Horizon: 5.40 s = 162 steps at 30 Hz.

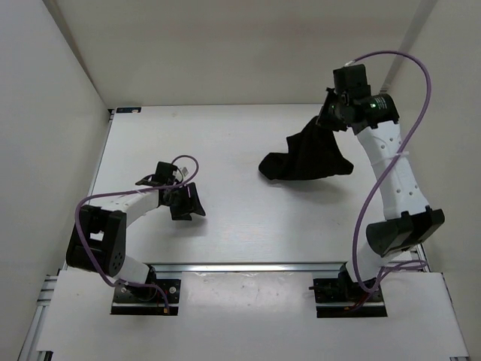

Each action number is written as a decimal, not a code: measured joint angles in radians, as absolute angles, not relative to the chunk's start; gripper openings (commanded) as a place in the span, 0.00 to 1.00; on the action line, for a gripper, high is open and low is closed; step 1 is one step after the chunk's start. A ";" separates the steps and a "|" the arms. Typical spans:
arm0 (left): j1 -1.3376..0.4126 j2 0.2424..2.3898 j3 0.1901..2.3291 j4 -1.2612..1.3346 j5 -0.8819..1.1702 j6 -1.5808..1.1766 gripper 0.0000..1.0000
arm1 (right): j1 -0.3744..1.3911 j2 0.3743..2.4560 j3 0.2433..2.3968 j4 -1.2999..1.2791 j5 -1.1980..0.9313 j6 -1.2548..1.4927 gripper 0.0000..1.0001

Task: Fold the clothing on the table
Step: Flatten the skirt out

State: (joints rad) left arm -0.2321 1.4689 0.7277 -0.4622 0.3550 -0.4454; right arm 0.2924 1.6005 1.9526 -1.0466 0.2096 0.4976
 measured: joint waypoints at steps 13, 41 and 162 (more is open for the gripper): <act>-0.190 1.452 0.711 -0.440 0.360 -0.447 0.68 | 0.561 2.087 2.125 -1.093 -0.012 0.405 0.01; -0.215 1.451 0.717 -0.471 0.359 -0.442 0.68 | 0.203 1.315 0.789 -0.627 -0.410 0.561 0.00; -0.356 1.728 0.970 -0.136 0.553 -0.978 0.00 | 0.483 1.424 0.836 -0.624 -0.133 0.254 0.00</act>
State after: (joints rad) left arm -0.3565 1.7275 0.9699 -0.1360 0.5526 -0.9783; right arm 0.4831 1.4242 0.8360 -0.6235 -0.1329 0.2539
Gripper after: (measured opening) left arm 0.034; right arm 0.005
